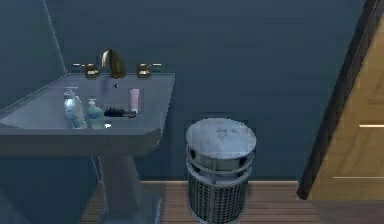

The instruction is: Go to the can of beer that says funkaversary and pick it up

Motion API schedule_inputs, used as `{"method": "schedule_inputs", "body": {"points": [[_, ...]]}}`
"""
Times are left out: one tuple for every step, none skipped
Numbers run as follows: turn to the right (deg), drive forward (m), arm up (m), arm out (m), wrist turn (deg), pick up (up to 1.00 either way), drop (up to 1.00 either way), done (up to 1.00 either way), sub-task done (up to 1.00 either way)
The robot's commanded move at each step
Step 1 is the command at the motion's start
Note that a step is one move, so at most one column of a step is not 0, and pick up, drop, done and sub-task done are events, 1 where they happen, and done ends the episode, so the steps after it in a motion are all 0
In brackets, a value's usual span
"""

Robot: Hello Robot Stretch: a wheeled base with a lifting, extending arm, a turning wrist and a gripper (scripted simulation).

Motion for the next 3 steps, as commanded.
{"method": "schedule_inputs", "body": {"points": [[45.0, 0.0, 0.0, 0.0, 0.0, 0.0, 0.0, 0.0, 0.0], [0.0, 1.0, 0.0, 0.0, 0.0, 0.0, 0.0, 0.0, 0.0], [-24.0, 0.0, 0.0, 0.0, 0.0, 0.0, 0.0, 0.0, 0.0]]}}
